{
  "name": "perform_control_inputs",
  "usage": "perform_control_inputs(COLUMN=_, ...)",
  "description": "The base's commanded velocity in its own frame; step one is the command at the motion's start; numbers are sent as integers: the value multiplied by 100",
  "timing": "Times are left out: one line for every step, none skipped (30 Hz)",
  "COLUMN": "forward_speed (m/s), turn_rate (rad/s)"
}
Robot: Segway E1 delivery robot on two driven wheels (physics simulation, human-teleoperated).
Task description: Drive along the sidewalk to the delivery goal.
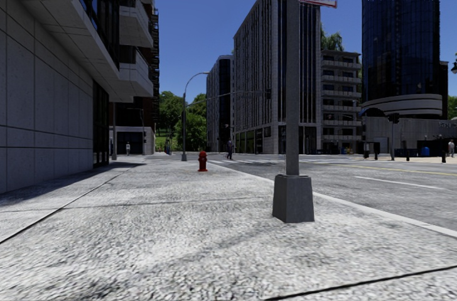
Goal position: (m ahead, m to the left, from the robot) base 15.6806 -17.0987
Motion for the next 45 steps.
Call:
perform_control_inputs(forward_speed=200, turn_rate=42)
perform_control_inputs(forward_speed=200, turn_rate=42)
perform_control_inputs(forward_speed=200, turn_rate=48)
perform_control_inputs(forward_speed=200, turn_rate=49)
perform_control_inputs(forward_speed=200, turn_rate=50)
perform_control_inputs(forward_speed=200, turn_rate=50)
perform_control_inputs(forward_speed=200, turn_rate=51)
perform_control_inputs(forward_speed=200, turn_rate=51)
perform_control_inputs(forward_speed=200, turn_rate=51)
perform_control_inputs(forward_speed=200, turn_rate=51)
perform_control_inputs(forward_speed=200, turn_rate=51)
perform_control_inputs(forward_speed=200, turn_rate=46)
perform_control_inputs(forward_speed=200, turn_rate=3)
perform_control_inputs(forward_speed=200, turn_rate=0)
perform_control_inputs(forward_speed=200, turn_rate=0)
perform_control_inputs(forward_speed=200, turn_rate=0)
perform_control_inputs(forward_speed=200, turn_rate=0)
perform_control_inputs(forward_speed=200, turn_rate=0)
perform_control_inputs(forward_speed=200, turn_rate=0)
perform_control_inputs(forward_speed=200, turn_rate=0)
perform_control_inputs(forward_speed=200, turn_rate=0)
perform_control_inputs(forward_speed=200, turn_rate=0)
perform_control_inputs(forward_speed=200, turn_rate=0)
perform_control_inputs(forward_speed=200, turn_rate=9)
perform_control_inputs(forward_speed=200, turn_rate=54)
perform_control_inputs(forward_speed=200, turn_rate=64)
perform_control_inputs(forward_speed=200, turn_rate=67)
perform_control_inputs(forward_speed=200, turn_rate=68)
perform_control_inputs(forward_speed=200, turn_rate=68)
perform_control_inputs(forward_speed=200, turn_rate=66)
perform_control_inputs(forward_speed=200, turn_rate=46)
perform_control_inputs(forward_speed=200, turn_rate=46)
perform_control_inputs(forward_speed=200, turn_rate=29)
perform_control_inputs(forward_speed=200, turn_rate=11)
perform_control_inputs(forward_speed=200, turn_rate=5)
perform_control_inputs(forward_speed=200, turn_rate=1)
perform_control_inputs(forward_speed=200, turn_rate=0)
perform_control_inputs(forward_speed=200, turn_rate=0)
perform_control_inputs(forward_speed=200, turn_rate=0)
perform_control_inputs(forward_speed=200, turn_rate=0)
perform_control_inputs(forward_speed=200, turn_rate=0)
perform_control_inputs(forward_speed=200, turn_rate=0)
perform_control_inputs(forward_speed=200, turn_rate=0)
perform_control_inputs(forward_speed=200, turn_rate=0)
perform_control_inputs(forward_speed=200, turn_rate=0)
